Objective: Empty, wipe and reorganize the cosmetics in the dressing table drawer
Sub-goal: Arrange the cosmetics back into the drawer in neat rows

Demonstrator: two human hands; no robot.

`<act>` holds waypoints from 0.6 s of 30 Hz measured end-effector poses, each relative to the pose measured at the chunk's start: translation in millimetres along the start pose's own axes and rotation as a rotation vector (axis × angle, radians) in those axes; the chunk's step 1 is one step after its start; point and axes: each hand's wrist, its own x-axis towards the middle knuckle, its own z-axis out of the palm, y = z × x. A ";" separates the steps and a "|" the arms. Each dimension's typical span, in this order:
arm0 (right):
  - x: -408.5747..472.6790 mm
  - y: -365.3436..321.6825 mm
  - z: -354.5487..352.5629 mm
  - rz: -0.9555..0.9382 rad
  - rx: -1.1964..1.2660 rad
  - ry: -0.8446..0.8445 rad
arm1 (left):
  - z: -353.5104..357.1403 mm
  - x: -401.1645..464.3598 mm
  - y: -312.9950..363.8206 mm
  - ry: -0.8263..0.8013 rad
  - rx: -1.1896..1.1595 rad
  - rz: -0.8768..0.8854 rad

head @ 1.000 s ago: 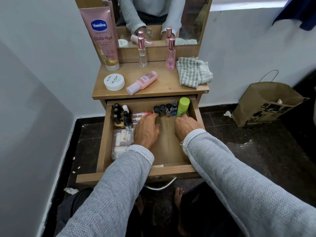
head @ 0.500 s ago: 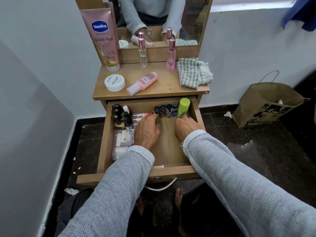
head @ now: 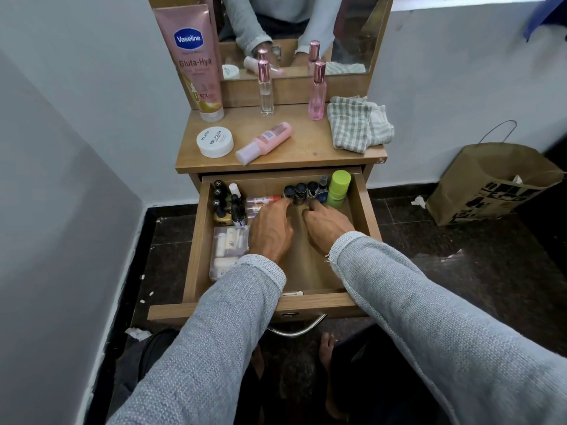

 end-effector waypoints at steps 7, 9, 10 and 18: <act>9.0 -8.2 5.3 0.026 0.030 -0.018 | -0.6 0.2 0.4 -0.010 -0.004 0.003; 12.0 -8.8 7.7 0.038 0.040 -0.013 | -0.1 0.6 0.0 -0.010 -0.001 0.003; 13.3 -9.0 8.8 0.041 0.043 -0.010 | -0.2 0.9 0.1 -0.009 0.004 0.002; 18.1 -11.5 13.2 0.040 0.040 0.003 | 0.6 1.1 1.0 -0.022 0.000 -0.004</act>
